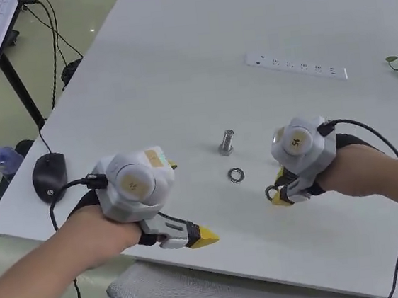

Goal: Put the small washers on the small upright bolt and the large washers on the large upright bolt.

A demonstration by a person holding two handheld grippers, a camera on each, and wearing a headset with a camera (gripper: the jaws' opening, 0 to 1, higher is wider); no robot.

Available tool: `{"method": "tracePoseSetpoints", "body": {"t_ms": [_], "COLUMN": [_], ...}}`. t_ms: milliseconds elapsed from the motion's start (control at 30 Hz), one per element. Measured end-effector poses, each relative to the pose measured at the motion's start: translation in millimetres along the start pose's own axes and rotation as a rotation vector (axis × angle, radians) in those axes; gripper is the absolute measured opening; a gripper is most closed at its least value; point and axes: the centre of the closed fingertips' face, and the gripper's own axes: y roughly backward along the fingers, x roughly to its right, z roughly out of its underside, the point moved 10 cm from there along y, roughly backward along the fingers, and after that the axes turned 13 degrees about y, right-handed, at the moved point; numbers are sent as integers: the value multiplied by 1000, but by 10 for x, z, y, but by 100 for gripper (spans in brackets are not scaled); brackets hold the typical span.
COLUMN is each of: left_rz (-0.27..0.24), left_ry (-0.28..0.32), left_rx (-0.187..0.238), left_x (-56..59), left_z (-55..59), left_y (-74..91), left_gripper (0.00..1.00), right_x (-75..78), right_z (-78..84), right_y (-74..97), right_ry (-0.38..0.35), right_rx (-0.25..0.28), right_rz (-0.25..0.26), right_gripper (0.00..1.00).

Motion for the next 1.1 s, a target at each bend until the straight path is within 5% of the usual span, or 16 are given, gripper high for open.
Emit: {"method": "tracePoseSetpoints", "body": {"t_ms": [600,1100], "left_rz": [-14,-25], "left_ry": [19,26], "left_rx": [-12,-11], "left_x": [-33,-62], "left_z": [-12,0], "left_y": [-34,-50], "left_gripper": [88,87], "right_x": [245,476], "right_z": [6,-148], "right_y": [449,558], "right_ry": [-34,-1], "right_rx": [16,14], "right_rz": [37,44], "right_gripper": [21,22]}}
